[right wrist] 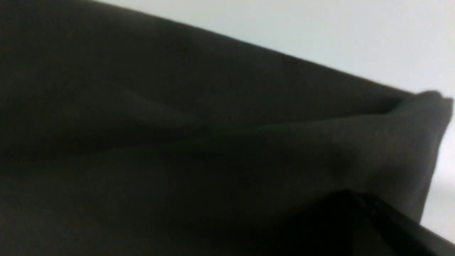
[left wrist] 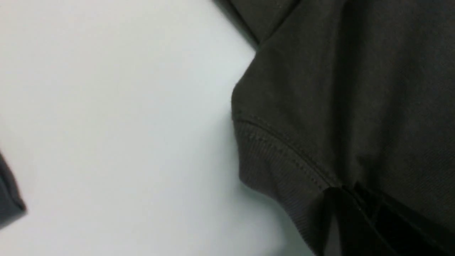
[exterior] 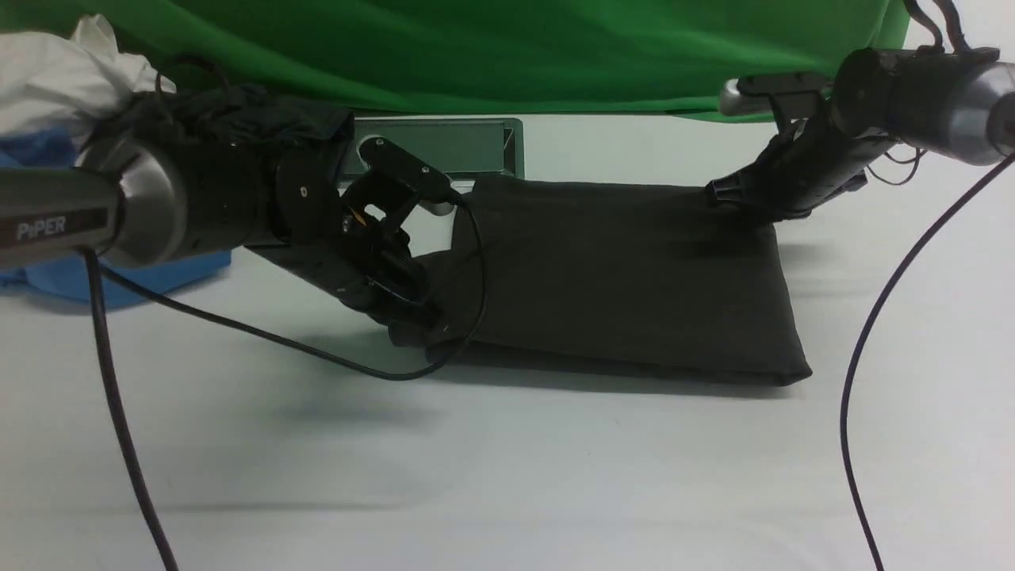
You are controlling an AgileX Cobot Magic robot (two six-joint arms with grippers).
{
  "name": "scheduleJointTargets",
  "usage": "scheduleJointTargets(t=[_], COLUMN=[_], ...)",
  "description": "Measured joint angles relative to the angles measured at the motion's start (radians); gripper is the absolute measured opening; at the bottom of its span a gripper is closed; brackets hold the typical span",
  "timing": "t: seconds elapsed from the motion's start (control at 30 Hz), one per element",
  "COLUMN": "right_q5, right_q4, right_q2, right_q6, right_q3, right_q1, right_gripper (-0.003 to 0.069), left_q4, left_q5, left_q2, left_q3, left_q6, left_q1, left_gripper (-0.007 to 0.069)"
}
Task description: Fold a long-sleeved shirt on a white desktop.
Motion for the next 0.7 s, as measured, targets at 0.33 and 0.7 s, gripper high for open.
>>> scheduleJointTargets(t=[0.33, 0.7], right_q5=[0.166, 0.281], right_q4=[-0.006, -0.017], right_q2=[-0.123, -0.771], right_q6=[-0.073, -0.038], right_q3=[-0.11, 0.224], right_q1=[-0.006, -0.007], right_gripper=[0.0027, 0.0027], left_q4=[0.051, -0.003], left_q5=[0.007, -0.112], left_q2=[-0.359, -1.199], left_q3=[0.022, 0.46], left_q6=[-0.075, -0.108], left_q1=[0.0, -0.001], left_gripper=[0.0017, 0.0017])
